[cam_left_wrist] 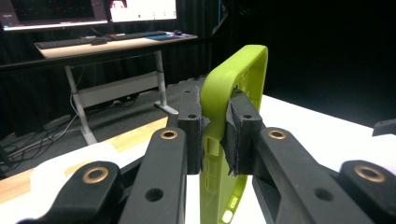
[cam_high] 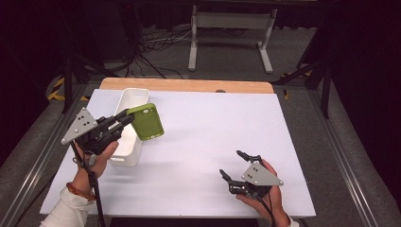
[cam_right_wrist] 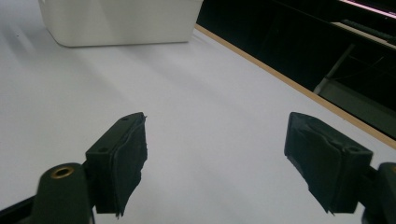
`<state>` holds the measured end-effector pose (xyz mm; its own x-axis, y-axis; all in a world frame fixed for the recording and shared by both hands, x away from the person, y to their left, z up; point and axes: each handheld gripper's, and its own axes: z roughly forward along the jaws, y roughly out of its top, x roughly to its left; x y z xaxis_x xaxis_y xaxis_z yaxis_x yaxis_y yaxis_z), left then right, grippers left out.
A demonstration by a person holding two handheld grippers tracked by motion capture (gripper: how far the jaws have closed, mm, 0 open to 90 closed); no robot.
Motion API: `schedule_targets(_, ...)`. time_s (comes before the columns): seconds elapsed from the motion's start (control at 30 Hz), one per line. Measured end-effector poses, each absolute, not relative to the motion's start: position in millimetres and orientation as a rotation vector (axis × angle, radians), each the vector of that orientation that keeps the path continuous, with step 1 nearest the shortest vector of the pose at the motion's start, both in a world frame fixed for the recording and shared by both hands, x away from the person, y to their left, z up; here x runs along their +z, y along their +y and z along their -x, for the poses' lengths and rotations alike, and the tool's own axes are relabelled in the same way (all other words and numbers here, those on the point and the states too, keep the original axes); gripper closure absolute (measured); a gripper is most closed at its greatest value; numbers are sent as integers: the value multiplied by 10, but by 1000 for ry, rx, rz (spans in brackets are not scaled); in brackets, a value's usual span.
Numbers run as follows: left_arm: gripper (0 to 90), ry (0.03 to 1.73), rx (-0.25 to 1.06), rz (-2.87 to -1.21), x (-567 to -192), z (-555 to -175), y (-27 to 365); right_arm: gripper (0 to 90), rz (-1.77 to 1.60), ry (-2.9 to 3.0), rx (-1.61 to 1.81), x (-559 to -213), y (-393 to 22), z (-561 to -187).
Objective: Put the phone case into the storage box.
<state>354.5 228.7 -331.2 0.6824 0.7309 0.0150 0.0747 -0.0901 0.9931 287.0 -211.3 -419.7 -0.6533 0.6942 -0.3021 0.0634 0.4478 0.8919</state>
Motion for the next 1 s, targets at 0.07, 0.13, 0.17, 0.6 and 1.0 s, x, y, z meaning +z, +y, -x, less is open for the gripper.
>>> schedule_targets(0.07, 786, 680, 629, -1592, -3311, -3546, 2302, 220, -631, 2035, 1214, -4196, -2110, -2869)
schedule_targets(0.13, 786, 681, 634, -1595, -3305, -3550, 2330, 220, -630, 2035, 1215, -4193, -2107, -2866)
schedule_targets(0.17, 786, 684, 635, -1593, -3304, -3548, 2334, 220, -630, 2034, 1217, -4190, -2106, -2863)
schedule_targets(0.6, 786, 705, 678, -1562, -3261, -3537, 2471, 220, -630, 2037, 1213, -4190, -2107, -2871)
schedule_targets(1.0, 786, 726, 707, -1542, -3252, -3550, 2584, 220, -624, 2037, 1211, -4191, -2105, -2876)
